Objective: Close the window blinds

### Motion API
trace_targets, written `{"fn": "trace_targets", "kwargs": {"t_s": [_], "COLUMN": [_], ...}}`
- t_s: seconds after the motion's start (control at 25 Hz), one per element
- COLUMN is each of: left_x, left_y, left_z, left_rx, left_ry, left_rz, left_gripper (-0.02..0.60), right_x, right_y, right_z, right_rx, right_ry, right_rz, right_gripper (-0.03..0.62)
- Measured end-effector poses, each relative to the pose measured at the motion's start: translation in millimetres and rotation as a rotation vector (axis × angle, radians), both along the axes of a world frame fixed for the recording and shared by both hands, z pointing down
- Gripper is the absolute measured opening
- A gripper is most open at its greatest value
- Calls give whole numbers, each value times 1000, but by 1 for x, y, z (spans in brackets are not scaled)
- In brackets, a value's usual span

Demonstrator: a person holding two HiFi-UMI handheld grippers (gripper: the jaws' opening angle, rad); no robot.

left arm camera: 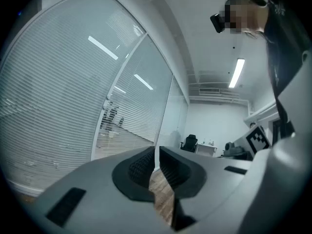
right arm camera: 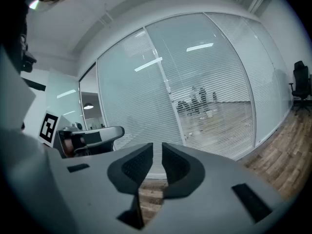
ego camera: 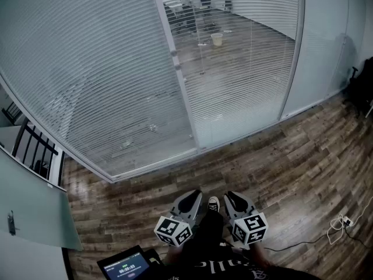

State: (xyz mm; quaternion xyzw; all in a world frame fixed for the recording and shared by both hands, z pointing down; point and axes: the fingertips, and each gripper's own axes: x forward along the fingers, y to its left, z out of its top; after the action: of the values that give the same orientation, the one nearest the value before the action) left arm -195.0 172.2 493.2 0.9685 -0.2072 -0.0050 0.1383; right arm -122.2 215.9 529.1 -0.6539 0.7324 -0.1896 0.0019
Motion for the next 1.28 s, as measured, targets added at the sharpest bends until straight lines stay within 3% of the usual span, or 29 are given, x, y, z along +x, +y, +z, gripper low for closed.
{"fn": "trace_targets", "kwargs": {"t_s": [0.24,0.56,0.72,0.88,1.28], "left_x": [47,110,122,131,150], "left_y": [-100,-282,-333,-365,-482], "left_z": [0,-33,-33,-22,-33], "left_rx": [40,75,77,89,126], "left_ry": [9,60,62,-5,-88], "left_rz": [4,-21,-34,-44,-267], "left_gripper": [20,20,20,20,25], "right_x": [46,107,119,134,168], "right_y": [-91,-266,-316,-349,-455], "right_z": [0,-33,-33,-25,-23], "right_rx": [22,39,32,19,-22], "right_ry": [39,90,87,85,75], "right_rz": [2,-21,-22,-23,-186], "right_gripper": [67,67,67,67,67]}}
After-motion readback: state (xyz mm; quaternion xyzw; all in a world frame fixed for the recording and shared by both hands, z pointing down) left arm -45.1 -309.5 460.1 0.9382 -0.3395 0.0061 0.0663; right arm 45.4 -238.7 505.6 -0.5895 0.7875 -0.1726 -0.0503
